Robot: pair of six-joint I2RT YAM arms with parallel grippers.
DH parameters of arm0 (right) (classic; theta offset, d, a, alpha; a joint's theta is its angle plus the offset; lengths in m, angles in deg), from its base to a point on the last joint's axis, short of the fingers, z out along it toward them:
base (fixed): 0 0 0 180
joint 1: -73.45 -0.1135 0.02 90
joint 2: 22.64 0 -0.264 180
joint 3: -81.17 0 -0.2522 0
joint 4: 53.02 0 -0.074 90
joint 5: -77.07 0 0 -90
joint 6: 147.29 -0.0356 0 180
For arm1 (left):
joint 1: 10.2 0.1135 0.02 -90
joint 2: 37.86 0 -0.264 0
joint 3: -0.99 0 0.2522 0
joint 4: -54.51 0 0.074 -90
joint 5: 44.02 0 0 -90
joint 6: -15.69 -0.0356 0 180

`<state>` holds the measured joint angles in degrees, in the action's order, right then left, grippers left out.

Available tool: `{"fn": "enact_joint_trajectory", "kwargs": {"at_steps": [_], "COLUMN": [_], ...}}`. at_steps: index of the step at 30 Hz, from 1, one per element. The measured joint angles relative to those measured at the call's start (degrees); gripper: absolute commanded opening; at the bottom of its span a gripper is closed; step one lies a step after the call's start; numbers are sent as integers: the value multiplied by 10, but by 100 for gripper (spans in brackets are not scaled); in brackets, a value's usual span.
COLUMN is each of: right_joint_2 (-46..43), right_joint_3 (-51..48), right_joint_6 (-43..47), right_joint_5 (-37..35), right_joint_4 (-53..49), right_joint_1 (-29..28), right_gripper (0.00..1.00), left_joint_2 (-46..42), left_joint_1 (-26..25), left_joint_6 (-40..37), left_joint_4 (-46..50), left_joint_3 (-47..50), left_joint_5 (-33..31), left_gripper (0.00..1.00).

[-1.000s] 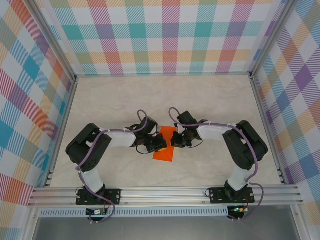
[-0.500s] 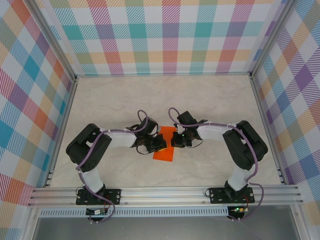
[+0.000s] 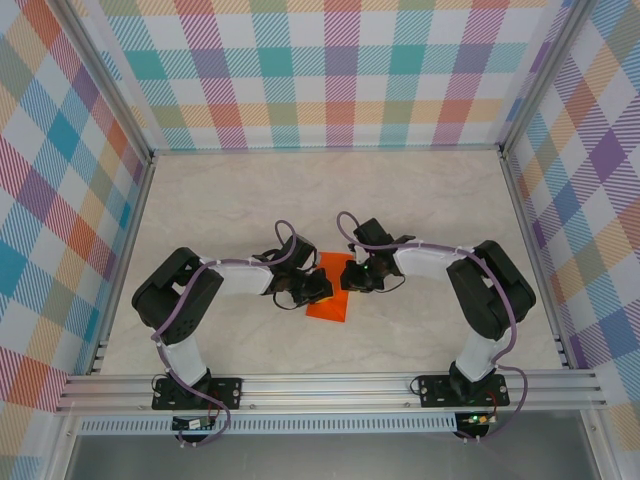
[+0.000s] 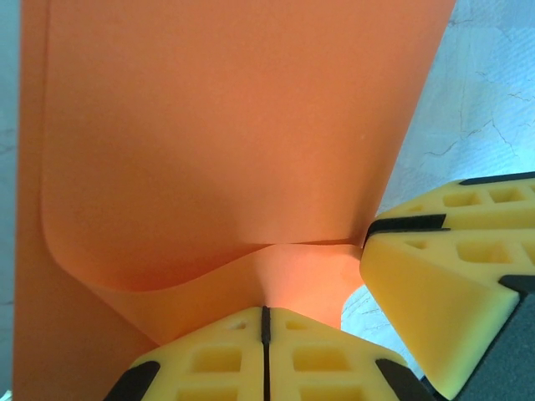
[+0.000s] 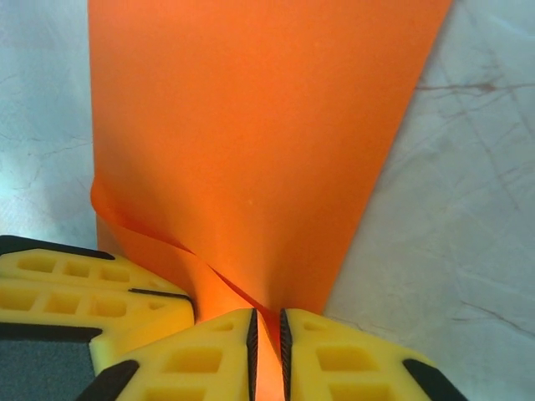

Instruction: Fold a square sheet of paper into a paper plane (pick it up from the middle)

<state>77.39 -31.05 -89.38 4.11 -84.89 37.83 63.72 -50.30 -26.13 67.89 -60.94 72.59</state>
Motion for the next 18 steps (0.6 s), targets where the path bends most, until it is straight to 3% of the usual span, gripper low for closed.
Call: {"fn": "enact_joint_trajectory", "kwargs": {"at_steps": [5, 12, 18], "right_joint_2": [-20, -53, -31], "right_joint_3": [0, -1, -5], "right_joint_6": [-1, -13, -19], "right_joint_5": [-17, -8, 29], "right_joint_4": [-14, -2, 21], "right_joint_1": [0, 0, 0], "right_gripper": [20, 4, 0], "left_joint_2": [-1, -2, -3], "left_joint_1": [-2, -3, -3], "left_joint_6": [2, 2, 4], "left_joint_4": [0, 1, 1], "left_joint_3": [0, 0, 0], "left_joint_5": [-4, -8, -9], "left_gripper": [6, 5, 4]}}
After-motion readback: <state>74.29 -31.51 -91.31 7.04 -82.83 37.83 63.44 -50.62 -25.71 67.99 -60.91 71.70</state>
